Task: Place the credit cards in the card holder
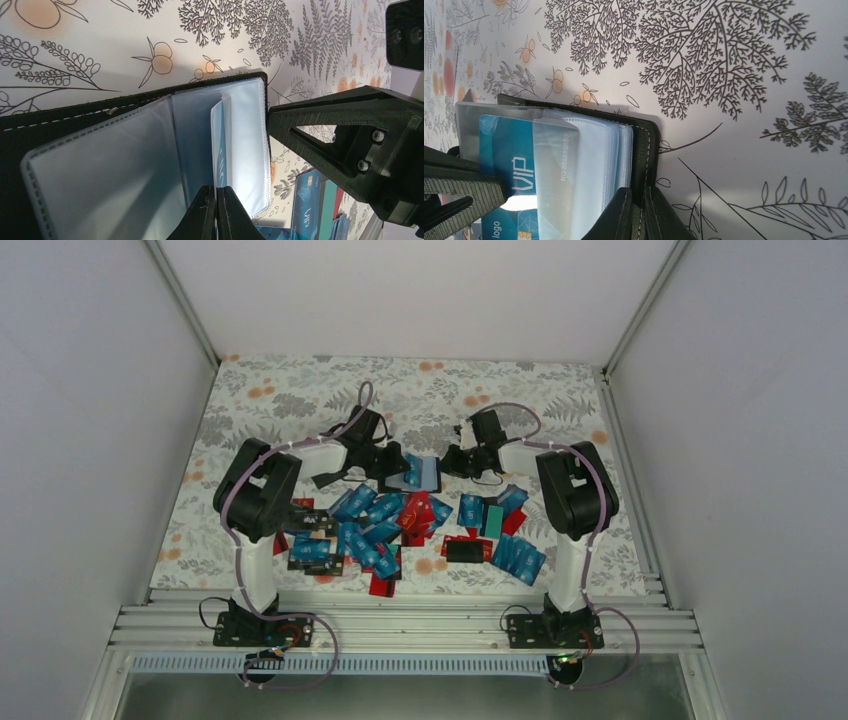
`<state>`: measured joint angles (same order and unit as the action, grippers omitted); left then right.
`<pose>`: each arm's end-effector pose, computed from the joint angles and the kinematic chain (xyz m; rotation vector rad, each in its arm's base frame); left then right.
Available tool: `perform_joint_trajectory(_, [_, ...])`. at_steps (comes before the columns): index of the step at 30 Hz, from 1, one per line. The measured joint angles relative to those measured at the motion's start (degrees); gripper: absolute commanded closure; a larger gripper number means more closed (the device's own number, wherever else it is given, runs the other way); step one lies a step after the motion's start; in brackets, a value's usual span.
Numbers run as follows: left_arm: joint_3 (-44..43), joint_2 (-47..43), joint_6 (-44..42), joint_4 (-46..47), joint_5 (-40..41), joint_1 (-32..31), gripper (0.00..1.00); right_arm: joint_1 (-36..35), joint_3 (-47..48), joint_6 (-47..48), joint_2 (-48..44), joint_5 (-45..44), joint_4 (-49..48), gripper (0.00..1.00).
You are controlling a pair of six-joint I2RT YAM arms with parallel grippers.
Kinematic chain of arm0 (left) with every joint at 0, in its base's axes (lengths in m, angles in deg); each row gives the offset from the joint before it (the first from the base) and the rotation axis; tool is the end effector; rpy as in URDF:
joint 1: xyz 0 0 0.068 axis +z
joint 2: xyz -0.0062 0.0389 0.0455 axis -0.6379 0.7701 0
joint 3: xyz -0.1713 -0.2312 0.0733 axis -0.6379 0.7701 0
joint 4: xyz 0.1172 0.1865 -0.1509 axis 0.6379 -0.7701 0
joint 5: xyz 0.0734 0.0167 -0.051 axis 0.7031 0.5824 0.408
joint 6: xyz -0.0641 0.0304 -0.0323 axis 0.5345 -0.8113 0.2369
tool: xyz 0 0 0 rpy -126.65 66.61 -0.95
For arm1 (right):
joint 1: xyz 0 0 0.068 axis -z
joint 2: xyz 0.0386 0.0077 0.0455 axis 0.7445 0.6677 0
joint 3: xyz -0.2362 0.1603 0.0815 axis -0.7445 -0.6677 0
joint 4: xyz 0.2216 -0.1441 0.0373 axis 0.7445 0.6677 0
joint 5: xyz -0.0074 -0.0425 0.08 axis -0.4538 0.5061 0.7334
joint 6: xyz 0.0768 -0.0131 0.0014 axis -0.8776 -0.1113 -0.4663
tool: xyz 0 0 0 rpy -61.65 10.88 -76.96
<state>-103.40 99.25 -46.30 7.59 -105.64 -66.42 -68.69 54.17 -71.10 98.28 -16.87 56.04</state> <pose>0.3719 -0.2257 0.1357 -0.0256 2.6988 -1.0882 0.3825 0.1789 0.1142 -0.0488 2.6749 0.9667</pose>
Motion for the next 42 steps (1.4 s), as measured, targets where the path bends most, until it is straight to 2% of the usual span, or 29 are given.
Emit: perform_joint_trajectory(42, [2.45, 0.33, 8.13, 6.27, 2.62, -4.31, 0.98, -0.04, -3.74, -2.51, -1.27, 2.14, -3.72, 0.92])
